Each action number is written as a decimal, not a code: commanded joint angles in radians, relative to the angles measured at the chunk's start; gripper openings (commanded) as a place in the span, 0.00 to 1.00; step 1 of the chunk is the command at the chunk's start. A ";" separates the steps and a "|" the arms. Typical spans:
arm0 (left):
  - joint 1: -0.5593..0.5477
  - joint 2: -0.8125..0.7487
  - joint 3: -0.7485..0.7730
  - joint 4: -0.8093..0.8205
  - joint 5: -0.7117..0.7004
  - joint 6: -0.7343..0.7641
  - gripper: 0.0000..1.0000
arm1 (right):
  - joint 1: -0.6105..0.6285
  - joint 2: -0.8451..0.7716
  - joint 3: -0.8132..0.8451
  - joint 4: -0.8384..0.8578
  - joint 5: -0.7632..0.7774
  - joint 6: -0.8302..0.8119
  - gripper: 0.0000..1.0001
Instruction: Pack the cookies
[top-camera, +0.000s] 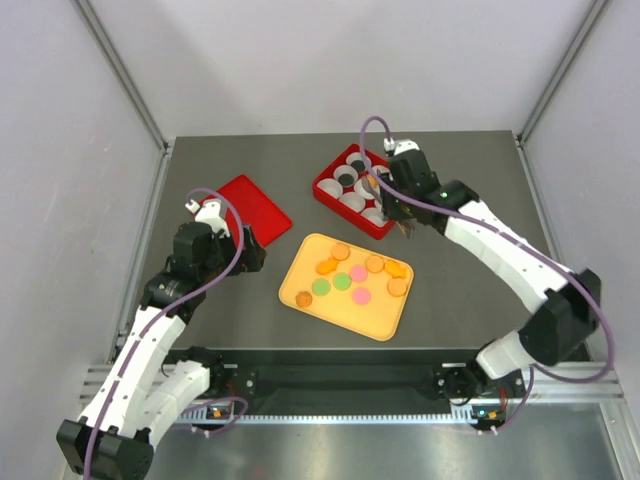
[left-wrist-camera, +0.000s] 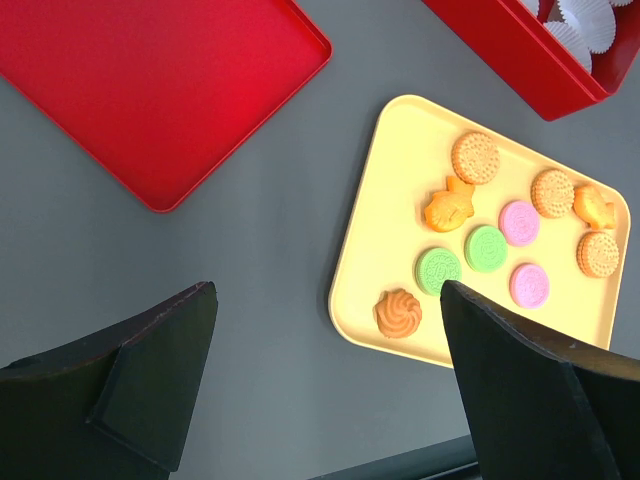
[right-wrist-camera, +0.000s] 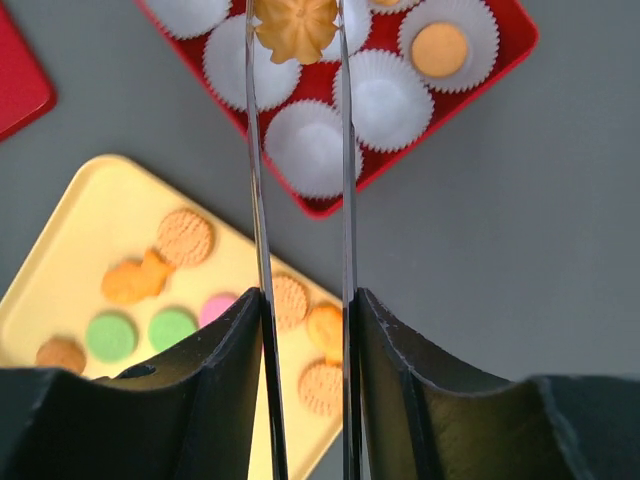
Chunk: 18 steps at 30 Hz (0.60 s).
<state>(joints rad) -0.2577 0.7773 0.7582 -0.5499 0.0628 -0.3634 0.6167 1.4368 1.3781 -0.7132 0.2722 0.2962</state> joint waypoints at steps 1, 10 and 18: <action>-0.002 -0.003 -0.005 0.028 0.003 0.015 0.98 | -0.066 0.100 0.085 0.123 -0.018 -0.040 0.38; -0.002 -0.003 -0.003 0.025 -0.011 0.012 0.98 | -0.098 0.266 0.188 0.135 -0.033 -0.060 0.39; -0.002 -0.006 -0.005 0.025 -0.011 0.012 0.98 | -0.107 0.287 0.168 0.135 -0.045 -0.063 0.40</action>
<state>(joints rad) -0.2577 0.7773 0.7582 -0.5499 0.0589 -0.3637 0.5220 1.7260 1.5074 -0.6239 0.2321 0.2459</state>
